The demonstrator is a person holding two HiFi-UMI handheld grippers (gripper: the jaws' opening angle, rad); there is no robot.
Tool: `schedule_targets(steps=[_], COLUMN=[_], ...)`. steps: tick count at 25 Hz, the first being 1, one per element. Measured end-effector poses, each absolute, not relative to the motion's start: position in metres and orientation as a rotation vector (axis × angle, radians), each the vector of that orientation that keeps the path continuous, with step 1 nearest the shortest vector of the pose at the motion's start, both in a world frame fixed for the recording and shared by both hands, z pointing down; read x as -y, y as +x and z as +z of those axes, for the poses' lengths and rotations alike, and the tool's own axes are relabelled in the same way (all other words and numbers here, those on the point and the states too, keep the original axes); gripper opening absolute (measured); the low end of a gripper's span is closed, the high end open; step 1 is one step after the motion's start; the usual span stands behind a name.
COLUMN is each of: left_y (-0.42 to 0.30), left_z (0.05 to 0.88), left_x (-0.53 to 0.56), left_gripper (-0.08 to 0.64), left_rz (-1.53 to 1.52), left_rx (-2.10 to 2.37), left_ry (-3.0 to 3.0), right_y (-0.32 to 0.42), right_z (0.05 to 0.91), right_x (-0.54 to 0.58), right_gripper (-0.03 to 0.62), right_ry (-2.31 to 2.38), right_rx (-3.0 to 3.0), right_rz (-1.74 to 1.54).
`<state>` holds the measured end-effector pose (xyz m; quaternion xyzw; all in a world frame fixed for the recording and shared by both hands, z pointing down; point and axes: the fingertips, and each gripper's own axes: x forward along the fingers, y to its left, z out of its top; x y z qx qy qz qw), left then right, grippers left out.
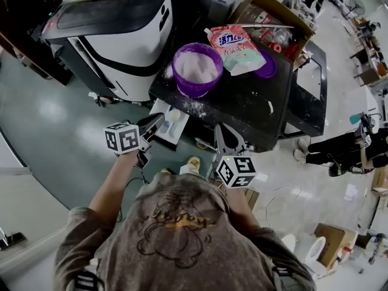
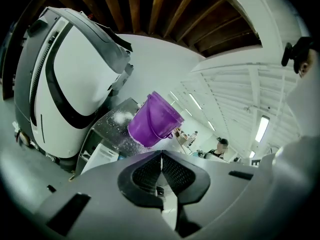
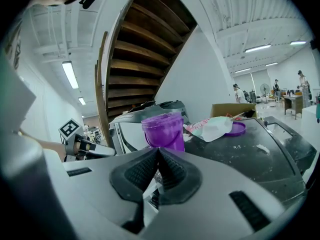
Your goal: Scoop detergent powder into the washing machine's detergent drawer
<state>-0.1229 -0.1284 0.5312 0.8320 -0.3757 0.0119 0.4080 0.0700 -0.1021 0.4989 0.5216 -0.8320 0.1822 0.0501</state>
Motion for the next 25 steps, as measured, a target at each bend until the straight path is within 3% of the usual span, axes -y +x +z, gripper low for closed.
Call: schedule_targets(steps=[25], left_y=[-0.086], left_z=[0.588], left_x=[0.111], left_gripper=[0.023], left_rz=[0.681], left_rx=[1.033], left_ry=[2.480], right_y=[0.092], right_z=[0.508], right_x=[0.073], right_gripper=[0.000], right_ry=[1.699], right_rx=[2.439], right_rz=[0.586])
